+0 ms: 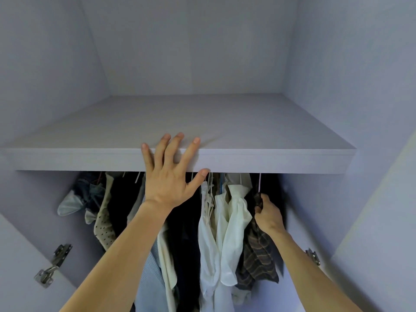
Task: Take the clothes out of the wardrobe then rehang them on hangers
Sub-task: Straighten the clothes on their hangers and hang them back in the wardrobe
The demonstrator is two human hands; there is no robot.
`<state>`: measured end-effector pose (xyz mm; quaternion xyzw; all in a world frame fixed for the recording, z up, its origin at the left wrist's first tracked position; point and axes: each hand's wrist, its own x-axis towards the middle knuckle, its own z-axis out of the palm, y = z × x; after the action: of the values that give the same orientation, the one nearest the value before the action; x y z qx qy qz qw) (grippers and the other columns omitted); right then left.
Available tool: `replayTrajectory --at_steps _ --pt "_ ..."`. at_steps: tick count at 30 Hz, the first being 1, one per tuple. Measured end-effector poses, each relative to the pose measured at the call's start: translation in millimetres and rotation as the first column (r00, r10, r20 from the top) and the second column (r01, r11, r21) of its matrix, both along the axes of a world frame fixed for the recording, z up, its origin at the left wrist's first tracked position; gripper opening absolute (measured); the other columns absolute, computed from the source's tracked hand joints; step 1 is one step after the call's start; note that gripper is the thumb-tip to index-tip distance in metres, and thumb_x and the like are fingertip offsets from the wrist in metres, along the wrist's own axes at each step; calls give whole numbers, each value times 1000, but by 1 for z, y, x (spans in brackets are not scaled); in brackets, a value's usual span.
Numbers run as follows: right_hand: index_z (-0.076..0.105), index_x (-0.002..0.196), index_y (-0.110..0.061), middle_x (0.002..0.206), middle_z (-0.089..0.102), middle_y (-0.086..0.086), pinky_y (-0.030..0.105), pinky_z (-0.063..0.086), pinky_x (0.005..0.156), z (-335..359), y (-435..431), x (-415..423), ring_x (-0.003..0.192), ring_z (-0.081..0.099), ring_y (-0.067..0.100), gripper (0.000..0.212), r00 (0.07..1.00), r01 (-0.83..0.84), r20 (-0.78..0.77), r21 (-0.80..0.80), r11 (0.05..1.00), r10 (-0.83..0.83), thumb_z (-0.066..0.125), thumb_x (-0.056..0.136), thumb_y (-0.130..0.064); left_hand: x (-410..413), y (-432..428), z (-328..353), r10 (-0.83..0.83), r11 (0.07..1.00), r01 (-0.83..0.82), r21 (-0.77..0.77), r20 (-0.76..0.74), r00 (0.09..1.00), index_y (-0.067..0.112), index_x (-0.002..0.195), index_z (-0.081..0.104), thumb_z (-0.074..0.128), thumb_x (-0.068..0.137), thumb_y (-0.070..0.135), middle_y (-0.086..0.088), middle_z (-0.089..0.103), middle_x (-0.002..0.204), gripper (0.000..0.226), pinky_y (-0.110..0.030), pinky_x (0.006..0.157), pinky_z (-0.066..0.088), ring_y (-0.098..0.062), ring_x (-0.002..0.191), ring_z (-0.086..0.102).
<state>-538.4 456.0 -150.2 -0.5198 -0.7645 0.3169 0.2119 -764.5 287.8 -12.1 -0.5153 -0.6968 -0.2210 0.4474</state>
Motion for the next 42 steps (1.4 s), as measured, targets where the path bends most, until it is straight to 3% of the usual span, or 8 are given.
replayTrajectory --at_steps 5,11,17,22,25,29,36,42 --pt "21 157 -15 151 43 15 41 41 110 -3 -3 -13 134 48 32 59 988 -108 112 -5 994 108 44 103 -18 3 -1 2 -2 1000 2 -2 1 1000 35 155 20 38 91 72 -6 29 152 76 -59 120 -7 -30 145 22" --pt "17 158 -16 154 38 14 40 42 108 -7 -8 -34 135 47 33 60 968 -213 132 -22 977 214 44 104 -20 8 -5 4 34 997 -30 -73 51 998 36 155 18 31 93 74 -6 27 155 74 -57 120 -8 -30 147 18" --pt "13 159 -22 151 40 15 41 45 102 -8 -15 -13 131 49 32 62 972 -143 191 20 989 137 42 104 -24 24 -25 14 73 983 -47 -177 147 986 35 159 6 29 97 68 -5 15 165 74 -58 121 4 -30 153 9" --pt "36 152 -28 155 35 7 40 39 108 1 -73 16 134 39 34 53 977 -175 153 158 972 151 46 100 -20 44 -93 -29 148 957 -36 -287 380 913 39 158 -3 45 96 50 2 -9 168 79 -56 122 6 -25 155 -5" --pt "53 141 -27 146 50 -4 31 42 104 10 -127 22 131 43 23 43 958 -279 7 256 926 286 52 99 -18 54 -161 -81 294 891 -27 -454 530 796 43 157 -1 47 98 45 7 -14 166 76 -55 124 4 -20 154 -11" --pt "60 135 -30 137 52 -18 13 27 106 17 -230 19 134 38 4 34 839 -515 -15 306 801 544 52 102 -28 82 -288 -148 521 808 -90 -582 635 570 43 157 8 44 100 44 8 -7 167 67 -50 124 0 -19 154 -9" --pt "67 128 -29 137 58 -13 15 22 112 -17 -417 23 137 41 8 31 456 -870 82 249 425 886 61 97 -27 183 -529 -219 783 615 -273 -740 614 100 37 157 17 46 98 46 4 7 167 66 -46 121 14 -20 154 4" --pt "67 127 -31 139 57 -13 26 28 116 -48 -569 48 139 41 10 32 35 -990 163 142 11 986 64 95 -30 326 -698 -251 691 496 -453 -740 653 -310 35 156 24 46 97 44 2 13 166 63 -48 123 14 -21 154 8"
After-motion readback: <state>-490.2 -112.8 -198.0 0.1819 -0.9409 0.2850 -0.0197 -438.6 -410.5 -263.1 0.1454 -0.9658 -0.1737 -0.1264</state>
